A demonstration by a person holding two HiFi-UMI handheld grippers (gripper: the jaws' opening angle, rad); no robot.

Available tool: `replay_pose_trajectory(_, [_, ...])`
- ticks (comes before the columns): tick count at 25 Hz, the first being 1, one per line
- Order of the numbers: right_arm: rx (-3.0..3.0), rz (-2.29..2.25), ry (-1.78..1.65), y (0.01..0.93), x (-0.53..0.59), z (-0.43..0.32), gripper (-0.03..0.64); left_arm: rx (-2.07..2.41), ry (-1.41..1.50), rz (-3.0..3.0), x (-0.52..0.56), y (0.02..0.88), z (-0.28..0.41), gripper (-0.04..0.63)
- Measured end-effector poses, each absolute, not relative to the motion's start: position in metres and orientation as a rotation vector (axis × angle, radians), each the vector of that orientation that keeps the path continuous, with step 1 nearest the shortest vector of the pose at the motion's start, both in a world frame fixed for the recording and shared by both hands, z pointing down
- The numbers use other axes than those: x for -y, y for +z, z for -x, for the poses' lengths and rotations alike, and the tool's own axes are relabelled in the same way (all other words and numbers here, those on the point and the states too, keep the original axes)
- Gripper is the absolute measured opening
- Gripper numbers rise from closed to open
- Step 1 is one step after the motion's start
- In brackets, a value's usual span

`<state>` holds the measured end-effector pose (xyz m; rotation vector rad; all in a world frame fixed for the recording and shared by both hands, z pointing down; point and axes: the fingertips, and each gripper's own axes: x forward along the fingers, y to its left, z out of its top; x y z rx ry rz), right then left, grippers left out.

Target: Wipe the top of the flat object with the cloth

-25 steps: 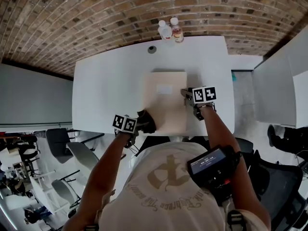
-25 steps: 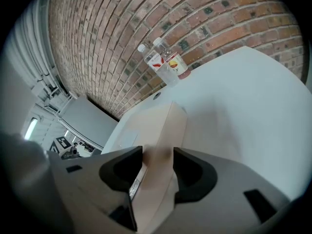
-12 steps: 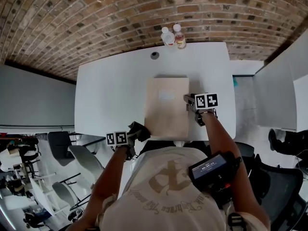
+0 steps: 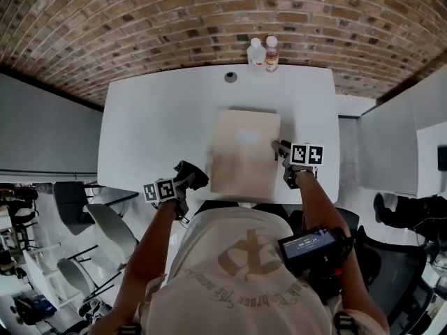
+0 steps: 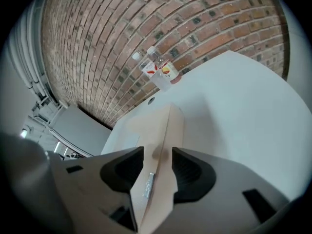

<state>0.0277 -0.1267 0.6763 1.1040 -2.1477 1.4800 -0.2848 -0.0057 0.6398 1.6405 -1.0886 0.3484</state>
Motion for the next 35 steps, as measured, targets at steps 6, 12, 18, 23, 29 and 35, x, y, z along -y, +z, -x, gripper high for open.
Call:
replay_pose_trajectory(6, [2.050,-1.186,1.519,0.676,0.079,-0.016,0.195,1.240,0.298,-1.838,0.067,0.617,0.302,0.110])
replay_pose_trajectory(12, [1.981,-1.277,1.470,0.684,0.071,-0.018,0.195,1.239,0.365,-1.953,0.126,0.627,0.297,0.110])
replay_pose_trajectory(18, [1.894,-1.280,1.464,0.683,0.065,-0.016,0.193,1.182,0.439,-2.038,0.177,0.643,0.284,0.110])
replay_pose_trajectory(23, [1.868,-1.319,1.462,0.683,0.070,-0.010,0.190,1.138,0.602,-2.118,0.217,0.656,0.273,0.109])
replay_pose_trajectory(29, [1.834,-1.283,1.409,0.683,0.069,-0.009,0.190,1.108,0.846,-2.285,0.249,0.669,0.254,0.109])
replay_pose_trajectory(35, [1.829,-1.321,1.447,0.684,0.070,-0.012,0.190,0.947,0.877,-2.430,0.246,0.673,0.221,0.106])
